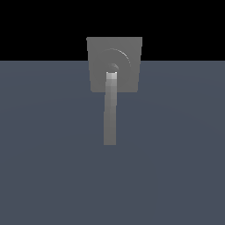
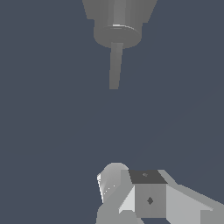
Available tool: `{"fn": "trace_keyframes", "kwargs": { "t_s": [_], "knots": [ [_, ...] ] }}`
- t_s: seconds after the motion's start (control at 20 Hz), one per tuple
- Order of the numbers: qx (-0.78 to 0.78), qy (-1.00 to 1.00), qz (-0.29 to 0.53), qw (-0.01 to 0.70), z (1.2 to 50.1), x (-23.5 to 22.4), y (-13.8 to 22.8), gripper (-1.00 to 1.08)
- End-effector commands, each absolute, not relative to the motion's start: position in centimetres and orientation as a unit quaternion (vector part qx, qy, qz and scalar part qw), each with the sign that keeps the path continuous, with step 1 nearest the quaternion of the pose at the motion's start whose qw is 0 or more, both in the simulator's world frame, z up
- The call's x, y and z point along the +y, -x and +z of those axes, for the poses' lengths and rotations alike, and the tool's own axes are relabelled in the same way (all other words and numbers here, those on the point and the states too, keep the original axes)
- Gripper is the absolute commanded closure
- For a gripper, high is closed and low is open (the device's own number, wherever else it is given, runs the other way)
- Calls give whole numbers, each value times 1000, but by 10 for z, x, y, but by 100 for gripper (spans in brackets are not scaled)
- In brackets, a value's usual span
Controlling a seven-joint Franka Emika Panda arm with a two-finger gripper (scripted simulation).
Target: Turn on the faucet by rotating a designated handle.
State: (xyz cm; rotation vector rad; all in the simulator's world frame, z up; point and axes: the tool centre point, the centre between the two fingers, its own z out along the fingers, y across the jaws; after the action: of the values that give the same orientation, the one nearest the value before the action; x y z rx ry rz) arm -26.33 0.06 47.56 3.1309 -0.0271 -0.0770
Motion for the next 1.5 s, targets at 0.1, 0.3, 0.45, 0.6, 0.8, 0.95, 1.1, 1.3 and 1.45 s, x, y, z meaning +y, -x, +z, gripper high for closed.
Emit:
{"fn": "trace_keyframes", "kwargs": {
  "t_s": [0.1,0.3,0.45,0.6,0.8,0.95,1.1,1.3,1.45],
  "knots": [
    [-9,-1000,-25,4,475,1,263,108],
    [-16,-999,-30,-6,474,0,261,108],
    [-21,-999,-34,-14,473,0,259,108],
    [-22,-999,-34,-15,473,0,259,108],
    [-14,-999,-30,-4,474,-1,259,108],
    [-2,-1000,-22,14,476,-2,258,108],
    [17,-999,-12,42,479,-3,257,108],
    [52,-994,3,94,486,-4,255,108],
    [86,-986,15,145,493,-5,253,108]
  ]
}}
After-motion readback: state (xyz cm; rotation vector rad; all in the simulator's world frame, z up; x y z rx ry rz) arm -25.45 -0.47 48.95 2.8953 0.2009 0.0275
